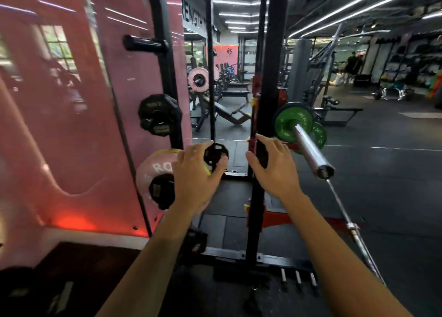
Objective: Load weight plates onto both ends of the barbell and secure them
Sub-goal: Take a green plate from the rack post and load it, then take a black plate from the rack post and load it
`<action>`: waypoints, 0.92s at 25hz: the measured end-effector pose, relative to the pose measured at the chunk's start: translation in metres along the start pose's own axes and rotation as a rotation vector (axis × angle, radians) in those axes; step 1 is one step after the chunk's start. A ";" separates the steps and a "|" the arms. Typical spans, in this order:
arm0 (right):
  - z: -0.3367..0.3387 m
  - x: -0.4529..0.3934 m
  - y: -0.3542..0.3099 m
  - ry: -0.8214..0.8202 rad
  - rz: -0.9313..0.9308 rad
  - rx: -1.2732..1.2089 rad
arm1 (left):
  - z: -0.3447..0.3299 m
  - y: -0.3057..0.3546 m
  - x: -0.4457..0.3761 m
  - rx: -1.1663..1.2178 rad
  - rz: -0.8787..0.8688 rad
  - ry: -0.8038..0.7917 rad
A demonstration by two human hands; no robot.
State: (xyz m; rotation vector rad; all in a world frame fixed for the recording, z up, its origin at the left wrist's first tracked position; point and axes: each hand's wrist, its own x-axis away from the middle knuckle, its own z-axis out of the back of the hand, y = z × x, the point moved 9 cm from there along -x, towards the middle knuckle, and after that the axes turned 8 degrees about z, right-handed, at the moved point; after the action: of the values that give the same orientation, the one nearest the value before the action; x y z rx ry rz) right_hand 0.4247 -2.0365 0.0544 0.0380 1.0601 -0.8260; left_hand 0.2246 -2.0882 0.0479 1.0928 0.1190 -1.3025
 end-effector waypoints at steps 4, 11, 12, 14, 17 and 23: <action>-0.095 -0.016 -0.107 -0.078 0.091 -0.131 | 0.101 -0.097 -0.001 -0.086 0.105 0.091; -0.201 -0.037 -0.210 -0.172 0.197 -0.167 | 0.176 -0.189 -0.012 -0.123 0.162 0.195; -0.210 -0.042 -0.209 -0.169 0.196 -0.162 | 0.173 -0.200 -0.016 -0.116 0.168 0.188; -0.229 -0.054 -0.201 -0.159 0.186 -0.151 | 0.162 -0.221 -0.029 -0.111 0.181 0.165; -0.264 -0.078 -0.182 -0.160 0.171 -0.146 | 0.143 -0.253 -0.061 -0.107 0.198 0.144; -0.341 -0.152 -0.126 -0.160 0.097 -0.114 | 0.090 -0.298 -0.161 -0.114 0.197 0.133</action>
State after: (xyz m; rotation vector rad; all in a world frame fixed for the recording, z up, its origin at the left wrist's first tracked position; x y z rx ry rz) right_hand 0.0552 -1.8996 0.0402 -0.0712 0.9451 -0.6683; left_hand -0.1138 -1.9988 0.0241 1.0651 0.1782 -1.0355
